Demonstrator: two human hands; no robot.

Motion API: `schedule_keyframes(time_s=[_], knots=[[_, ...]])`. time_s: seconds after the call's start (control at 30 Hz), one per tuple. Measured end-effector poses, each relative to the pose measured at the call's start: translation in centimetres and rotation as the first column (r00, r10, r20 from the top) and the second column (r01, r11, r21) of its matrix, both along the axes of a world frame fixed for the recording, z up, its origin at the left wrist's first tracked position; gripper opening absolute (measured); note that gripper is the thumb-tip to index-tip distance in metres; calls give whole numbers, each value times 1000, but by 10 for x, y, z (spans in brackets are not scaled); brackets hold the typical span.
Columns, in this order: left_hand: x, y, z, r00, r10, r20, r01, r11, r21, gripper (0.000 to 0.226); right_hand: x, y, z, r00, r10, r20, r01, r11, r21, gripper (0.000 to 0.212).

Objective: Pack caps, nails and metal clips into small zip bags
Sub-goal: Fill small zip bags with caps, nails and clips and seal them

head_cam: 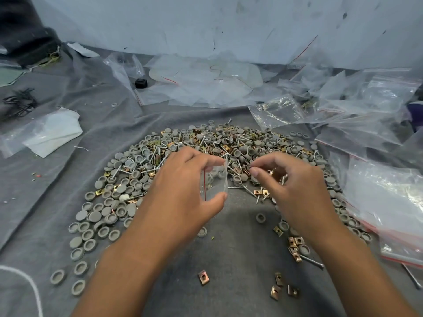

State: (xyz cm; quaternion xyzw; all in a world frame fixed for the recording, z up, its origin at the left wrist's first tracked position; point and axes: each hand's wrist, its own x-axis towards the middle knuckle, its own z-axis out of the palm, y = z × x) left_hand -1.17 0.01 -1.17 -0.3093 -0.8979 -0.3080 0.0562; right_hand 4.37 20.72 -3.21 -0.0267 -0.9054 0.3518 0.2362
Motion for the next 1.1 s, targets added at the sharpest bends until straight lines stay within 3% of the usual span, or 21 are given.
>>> schedule_keyframes(time_s=[0.13, 0.23, 0.37, 0.47, 0.57, 0.67, 0.77, 0.87, 1.0, 1.1], knots=[[0, -1, 1, 1000, 4, 1, -4, 1000, 3, 54, -2, 25, -11, 916, -172, 362, 64, 954, 292, 15], [1, -2, 1, 1000, 8, 6, -8, 1000, 8, 54, -5, 23, -19, 869, -197, 455, -1, 917, 400, 17], [1, -2, 1, 1000, 5, 7, -5, 1000, 7, 54, -6, 19, -25, 884, -204, 421, -8, 893, 450, 15], [0, -1, 0, 1000, 5, 1, -5, 1000, 4, 54, -5, 17, -20, 946, -132, 298, 54, 965, 256, 15], [0, 0, -1, 1000, 8, -12, -8, 1000, 3, 54, -3, -1, -1, 999, 13, 33, -14, 1000, 22, 18], [-1, 2, -2, 1000, 2, -22, -2, 1000, -6, 49, 0, -27, 7, 984, 149, -93, -148, 989, 19, 19], [-1, 1, -4, 1000, 6, -16, -6, 1000, -8, 45, -4, -33, 1, 981, 193, -28, -192, 981, 28, 20], [-2, -1, -5, 1000, 12, -19, -12, 1000, -1, 49, -17, -11, -7, 1000, 24, -3, -25, 999, -22, 10], [-1, -2, -3, 1000, 8, -12, -8, 1000, -3, 52, -31, 5, -28, 955, -193, 225, 127, 952, 279, 21], [-2, -2, -2, 1000, 7, -12, -7, 1000, 9, 53, -34, -2, -38, 937, -267, 226, 159, 901, 405, 27]])
